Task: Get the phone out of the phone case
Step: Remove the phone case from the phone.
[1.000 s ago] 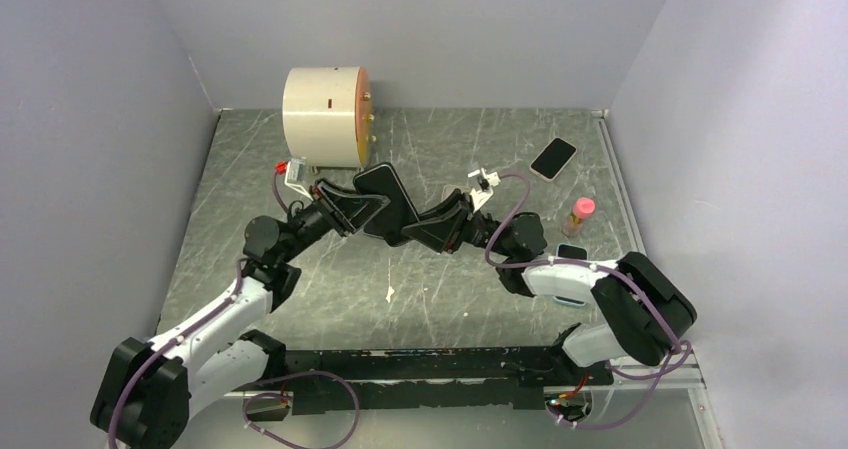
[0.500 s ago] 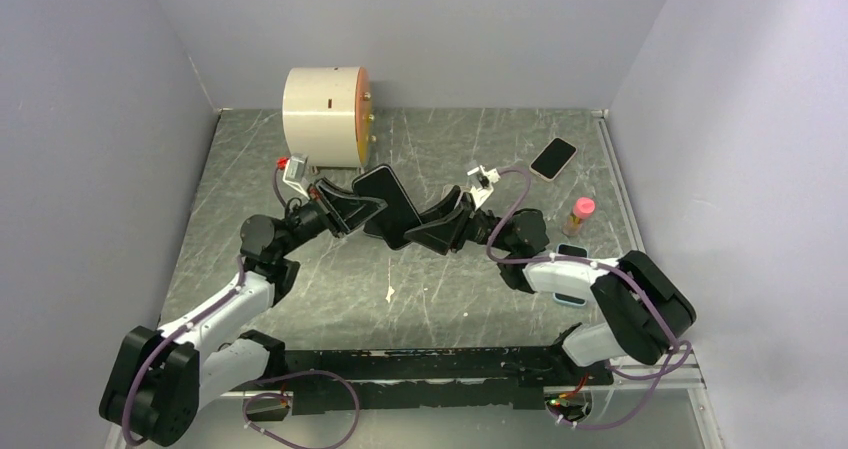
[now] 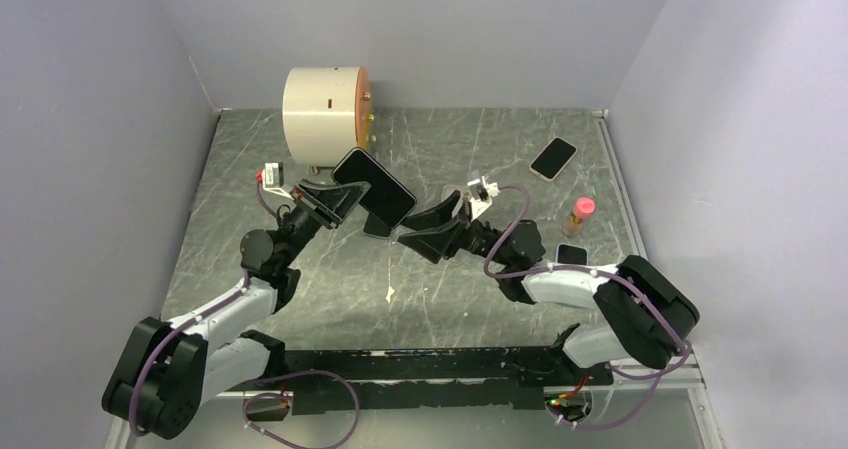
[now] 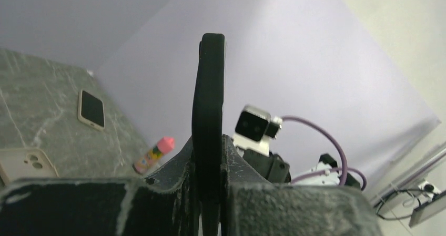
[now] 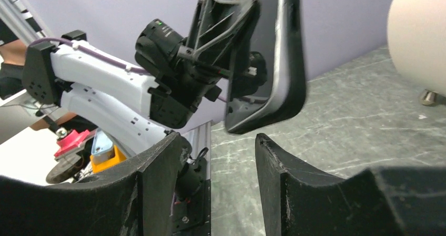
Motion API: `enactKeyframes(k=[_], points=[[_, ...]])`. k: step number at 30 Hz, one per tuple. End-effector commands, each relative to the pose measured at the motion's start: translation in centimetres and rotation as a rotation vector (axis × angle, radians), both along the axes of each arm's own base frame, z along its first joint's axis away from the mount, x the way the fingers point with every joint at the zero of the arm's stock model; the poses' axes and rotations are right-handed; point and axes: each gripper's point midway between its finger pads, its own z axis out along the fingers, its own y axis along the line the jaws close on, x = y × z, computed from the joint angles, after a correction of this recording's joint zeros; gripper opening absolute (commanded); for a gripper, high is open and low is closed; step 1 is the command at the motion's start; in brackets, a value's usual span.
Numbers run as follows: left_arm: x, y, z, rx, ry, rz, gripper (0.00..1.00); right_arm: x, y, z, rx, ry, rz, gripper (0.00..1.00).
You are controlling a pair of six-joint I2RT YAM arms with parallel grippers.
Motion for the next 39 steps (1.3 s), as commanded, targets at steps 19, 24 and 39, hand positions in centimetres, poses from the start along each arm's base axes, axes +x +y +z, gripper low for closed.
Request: enactKeyframes(k=[19, 24, 39], points=[[-1.5, -0.5, 4.5, -0.211, -0.108, -0.013, 0.03, 0.3, 0.6, 3.4, 0.145, -0.124, -0.021, 0.45], [-1.5, -0.5, 4.3, -0.231, -0.071, -0.032, 0.03, 0.2, 0.6, 3.2, 0.129, -0.174, -0.026, 0.32], [-2.8, -2.3, 3.3, -0.137, 0.074, -0.227, 0.03, -0.1, -1.1, 1.9, 0.051, -0.401, -0.02, 0.04]])
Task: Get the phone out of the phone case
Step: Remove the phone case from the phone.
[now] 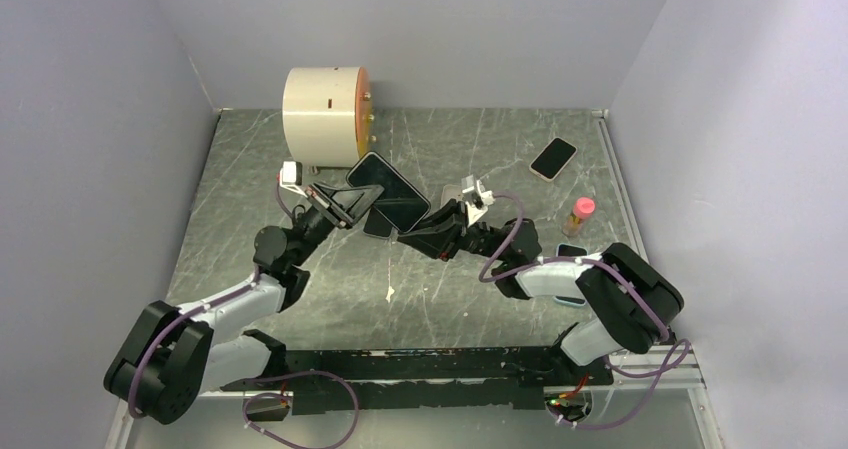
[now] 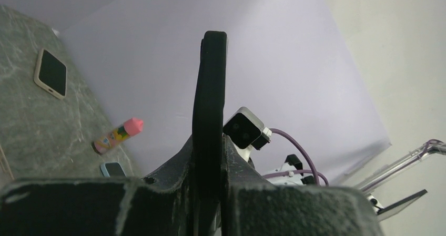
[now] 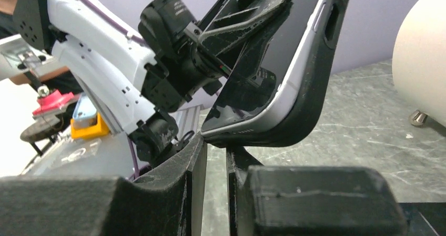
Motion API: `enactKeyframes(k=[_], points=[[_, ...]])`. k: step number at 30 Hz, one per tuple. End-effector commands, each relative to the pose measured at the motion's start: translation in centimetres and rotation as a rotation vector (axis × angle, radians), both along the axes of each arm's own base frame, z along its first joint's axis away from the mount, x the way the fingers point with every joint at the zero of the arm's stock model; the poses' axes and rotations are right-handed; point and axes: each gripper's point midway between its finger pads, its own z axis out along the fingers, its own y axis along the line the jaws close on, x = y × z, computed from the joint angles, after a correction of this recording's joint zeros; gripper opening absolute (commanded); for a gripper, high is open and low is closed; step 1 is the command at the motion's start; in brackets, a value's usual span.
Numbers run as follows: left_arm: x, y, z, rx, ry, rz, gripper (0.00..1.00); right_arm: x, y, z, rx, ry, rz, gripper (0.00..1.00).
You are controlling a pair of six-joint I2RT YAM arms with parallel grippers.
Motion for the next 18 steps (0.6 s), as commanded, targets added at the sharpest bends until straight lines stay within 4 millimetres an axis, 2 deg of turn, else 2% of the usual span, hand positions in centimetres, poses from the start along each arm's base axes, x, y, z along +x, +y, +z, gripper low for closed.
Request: enactKeyframes(k=[1, 4, 8, 10, 14, 18], points=[[-3.2, -0.4, 4.0, -0.022, -0.097, -0.158, 0.02, -0.1, -1.7, 3.2, 0.083, -0.256, -0.052, 0.04], [-3.7, -0.6, 4.4, 0.01, -0.114, -0.194, 0.02, 0.2, -1.8, 2.9, 0.051, -0.296, -0.063, 0.03], [-3.6, -0.4, 3.9, 0.038, -0.104, -0.195, 0.02, 0.4, -1.8, 2.9, 0.03, -0.298, -0.072, 0.04], [-3.9, -0.2, 4.4, 0.035, -0.141, -0.21, 0.03, 0.6, -2.0, 2.8, 0.031, -0.286, -0.087, 0.04], [-3.7, 0.3, 4.7, 0.046, -0.165, -0.215, 0.02, 0.6, -2.2, 2.4, 0.01, -0.255, -0.09, 0.15], [-3.4, 0.8, 4.7, 0.06, -0.184, -0.199, 0.02, -0.2, -2.6, 1.8, -0.01, -0.24, -0.08, 0.33]])
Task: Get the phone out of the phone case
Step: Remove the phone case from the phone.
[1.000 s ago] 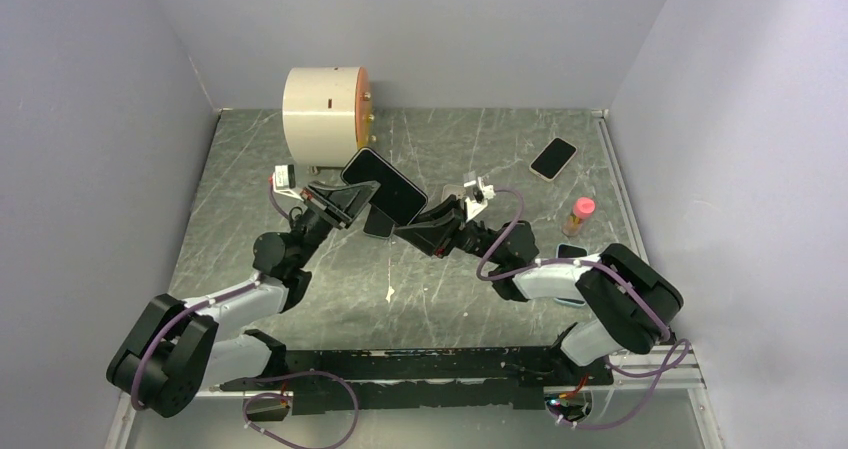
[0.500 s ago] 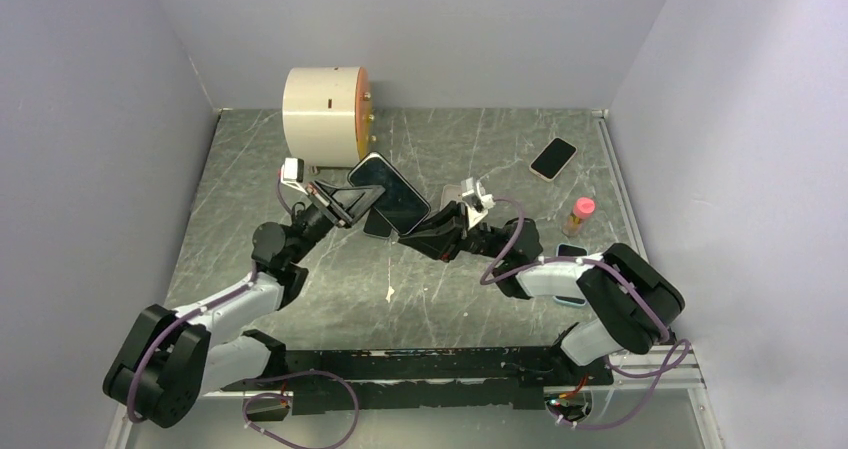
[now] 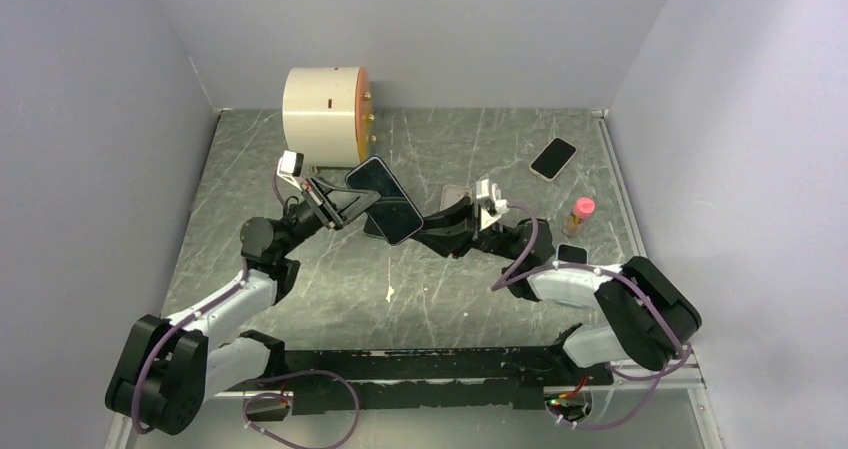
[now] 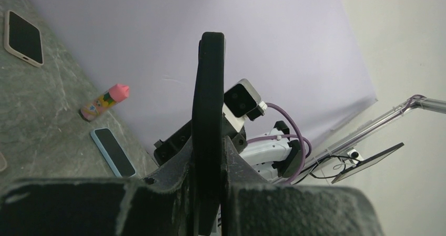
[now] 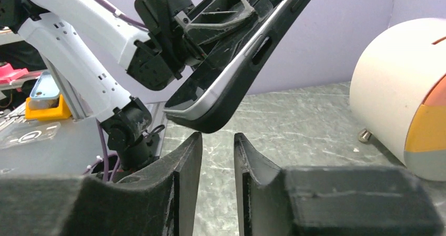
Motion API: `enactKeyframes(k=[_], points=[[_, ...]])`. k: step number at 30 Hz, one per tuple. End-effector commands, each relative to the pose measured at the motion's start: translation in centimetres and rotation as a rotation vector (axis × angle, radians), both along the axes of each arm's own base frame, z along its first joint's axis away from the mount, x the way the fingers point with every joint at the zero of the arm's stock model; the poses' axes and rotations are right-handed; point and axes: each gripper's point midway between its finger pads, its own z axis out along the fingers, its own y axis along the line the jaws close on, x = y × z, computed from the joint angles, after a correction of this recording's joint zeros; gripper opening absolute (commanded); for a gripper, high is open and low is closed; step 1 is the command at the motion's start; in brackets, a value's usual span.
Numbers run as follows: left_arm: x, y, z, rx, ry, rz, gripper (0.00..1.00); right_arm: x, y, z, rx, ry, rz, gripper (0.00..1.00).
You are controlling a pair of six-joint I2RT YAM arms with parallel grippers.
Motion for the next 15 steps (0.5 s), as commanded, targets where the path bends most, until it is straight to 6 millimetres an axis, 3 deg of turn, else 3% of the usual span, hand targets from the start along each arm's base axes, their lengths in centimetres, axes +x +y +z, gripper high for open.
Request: enactKeyframes(k=[1, 6, 15], points=[[-1.2, 0.7, 3.6, -0.035, -0.151, -0.016, 0.03, -0.9, -0.8, 0.7, 0.008, -0.033, -0.004, 0.37], [-1.2, 0.7, 3.9, -0.039, -0.171, -0.013, 0.03, -2.5, -0.1, 1.0, 0.02, -0.012, 0.065, 0.49], [-1.6, 0.6, 4.1, -0.055, -0.178, -0.037, 0.03, -3.2, 1.6, 3.3, 0.123, -0.011, 0.146, 0.51]])
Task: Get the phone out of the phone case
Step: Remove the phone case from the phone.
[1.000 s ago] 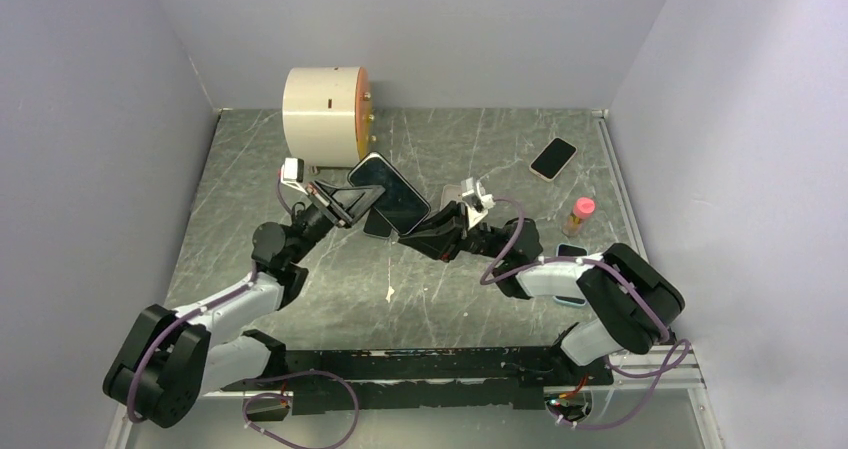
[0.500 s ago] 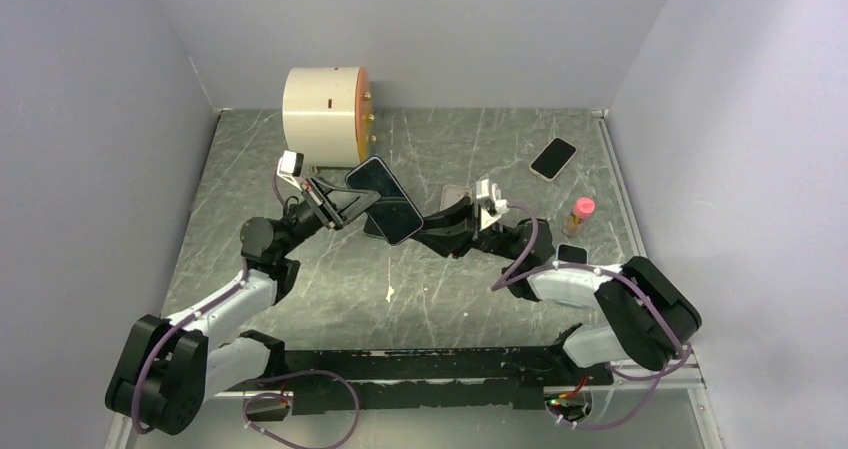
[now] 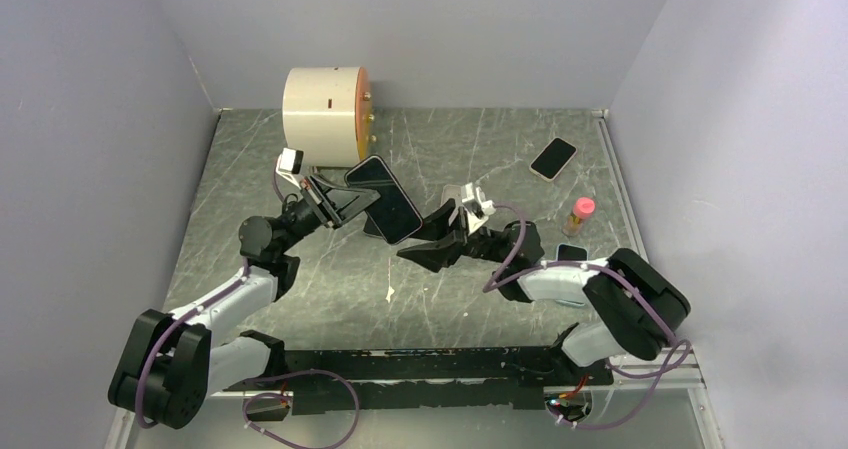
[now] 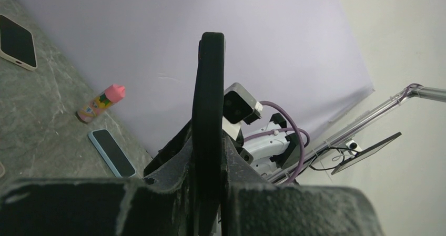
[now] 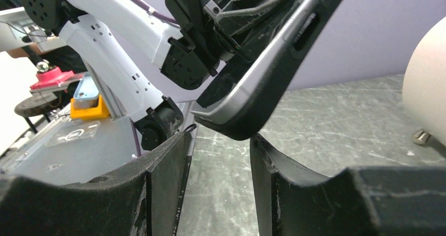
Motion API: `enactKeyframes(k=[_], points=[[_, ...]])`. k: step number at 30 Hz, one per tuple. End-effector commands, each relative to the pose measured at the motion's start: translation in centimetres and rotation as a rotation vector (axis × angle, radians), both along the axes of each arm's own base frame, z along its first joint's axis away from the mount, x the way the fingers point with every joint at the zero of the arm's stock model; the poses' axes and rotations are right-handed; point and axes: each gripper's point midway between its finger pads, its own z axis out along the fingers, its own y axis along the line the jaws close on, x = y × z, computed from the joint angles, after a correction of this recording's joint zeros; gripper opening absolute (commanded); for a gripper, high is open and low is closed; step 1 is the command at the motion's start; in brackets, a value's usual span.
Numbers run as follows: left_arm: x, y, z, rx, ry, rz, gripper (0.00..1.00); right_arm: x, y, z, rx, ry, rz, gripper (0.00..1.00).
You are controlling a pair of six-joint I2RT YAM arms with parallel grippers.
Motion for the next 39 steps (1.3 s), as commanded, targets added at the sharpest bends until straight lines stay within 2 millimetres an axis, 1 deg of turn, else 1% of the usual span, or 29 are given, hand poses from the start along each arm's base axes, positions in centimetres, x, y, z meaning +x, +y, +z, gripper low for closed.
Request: enactKeyframes(k=[1, 7, 13, 17, 19, 25, 26, 29, 31, 34, 39], points=[[-1.5, 0.6, 3.8, -0.062, -0.14, -0.012, 0.03, -0.6, 0.0, 4.1, 0.143, -0.068, 0.042, 0.51], [-1.7, 0.6, 3.7, -0.056, -0.143, -0.011, 0.02, -0.8, 0.7, 4.7, 0.162, -0.078, 0.063, 0.51], [-1.7, 0.5, 3.2, -0.049, -0.126, -0.016, 0.02, -0.5, 0.6, 5.2, 0.176, -0.083, 0.04, 0.51], [-1.9, 0.5, 3.2, -0.049, -0.124, -0.027, 0.03, -0.2, 0.5, 5.0, 0.169, -0.085, 0.014, 0.48], [-1.9, 0.4, 3.2, -0.045, -0.12, -0.035, 0.03, 0.0, 0.4, 4.8, 0.158, -0.099, -0.004, 0.45], [-2.2, 0.3, 3.0, -0.031, -0.112, -0.053, 0.03, 1.4, -0.5, 4.6, 0.135, -0.101, -0.096, 0.37], [-2.3, 0.3, 3.1, -0.032, -0.114, -0.06, 0.02, 2.1, -0.7, 4.6, 0.134, -0.09, -0.126, 0.36], [-2.8, 0.3, 3.6, -0.036, -0.131, -0.079, 0.02, 4.1, -0.9, 3.5, 0.092, -0.039, -0.211, 0.32], [-3.0, 0.2, 3.6, -0.029, -0.137, -0.086, 0.03, 4.6, -0.9, 3.1, 0.077, -0.021, -0.229, 0.31], [-3.2, 0.1, 3.8, -0.021, -0.148, -0.093, 0.03, 4.6, -1.0, 3.1, 0.084, -0.009, -0.229, 0.31], [-4.2, 0.0, 4.6, -0.026, -0.2, -0.143, 0.03, 6.7, -1.1, 2.3, 0.042, 0.074, -0.31, 0.31]])
